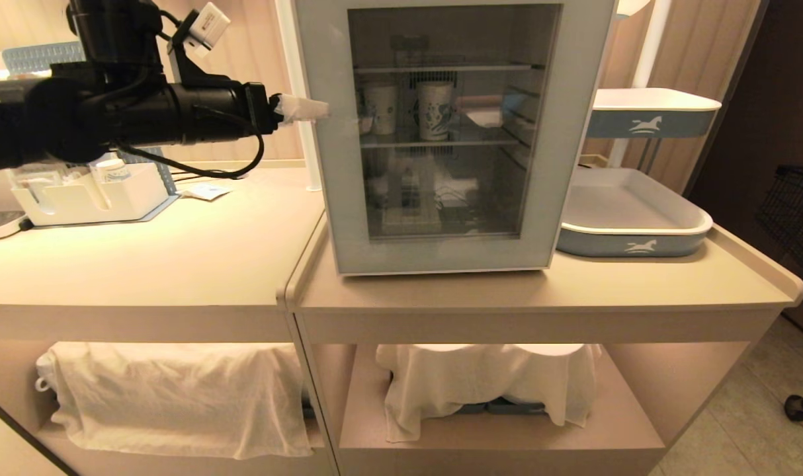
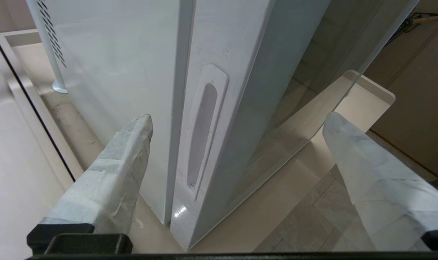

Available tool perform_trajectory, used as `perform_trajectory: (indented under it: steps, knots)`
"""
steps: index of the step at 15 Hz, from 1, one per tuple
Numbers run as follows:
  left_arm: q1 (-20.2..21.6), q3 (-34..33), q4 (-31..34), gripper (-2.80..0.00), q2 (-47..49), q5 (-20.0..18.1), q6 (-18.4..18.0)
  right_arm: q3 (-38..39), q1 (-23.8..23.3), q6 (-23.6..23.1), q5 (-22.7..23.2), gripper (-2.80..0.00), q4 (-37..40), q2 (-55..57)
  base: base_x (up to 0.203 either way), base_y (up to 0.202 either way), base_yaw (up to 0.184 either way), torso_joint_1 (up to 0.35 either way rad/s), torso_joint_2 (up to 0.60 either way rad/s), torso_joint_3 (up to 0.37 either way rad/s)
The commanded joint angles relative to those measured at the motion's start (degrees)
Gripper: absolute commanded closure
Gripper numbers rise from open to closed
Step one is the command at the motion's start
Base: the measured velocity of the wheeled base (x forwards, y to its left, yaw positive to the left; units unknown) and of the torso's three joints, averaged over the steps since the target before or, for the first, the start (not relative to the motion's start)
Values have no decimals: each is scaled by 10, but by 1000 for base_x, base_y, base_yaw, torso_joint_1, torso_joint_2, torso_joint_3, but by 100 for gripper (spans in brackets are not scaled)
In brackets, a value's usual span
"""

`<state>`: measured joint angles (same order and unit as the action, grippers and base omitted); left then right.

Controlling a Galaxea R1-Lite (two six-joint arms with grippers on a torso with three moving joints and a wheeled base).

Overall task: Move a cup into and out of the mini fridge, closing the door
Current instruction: Open the freezer door

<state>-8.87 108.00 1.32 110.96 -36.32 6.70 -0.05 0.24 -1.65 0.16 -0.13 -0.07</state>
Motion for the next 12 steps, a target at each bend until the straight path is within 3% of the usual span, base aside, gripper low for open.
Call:
perform_trajectory:
  steps: [1,12]
  knots:
    - [-18,7,3,-280,9,3,0,0,0,0,0,0,0,1,0,0,0,0,0,0]
    - [-44,-16,4,-280,-14,19,-1,0,0,0,0,0,0,1,0,0,0,0,0,0]
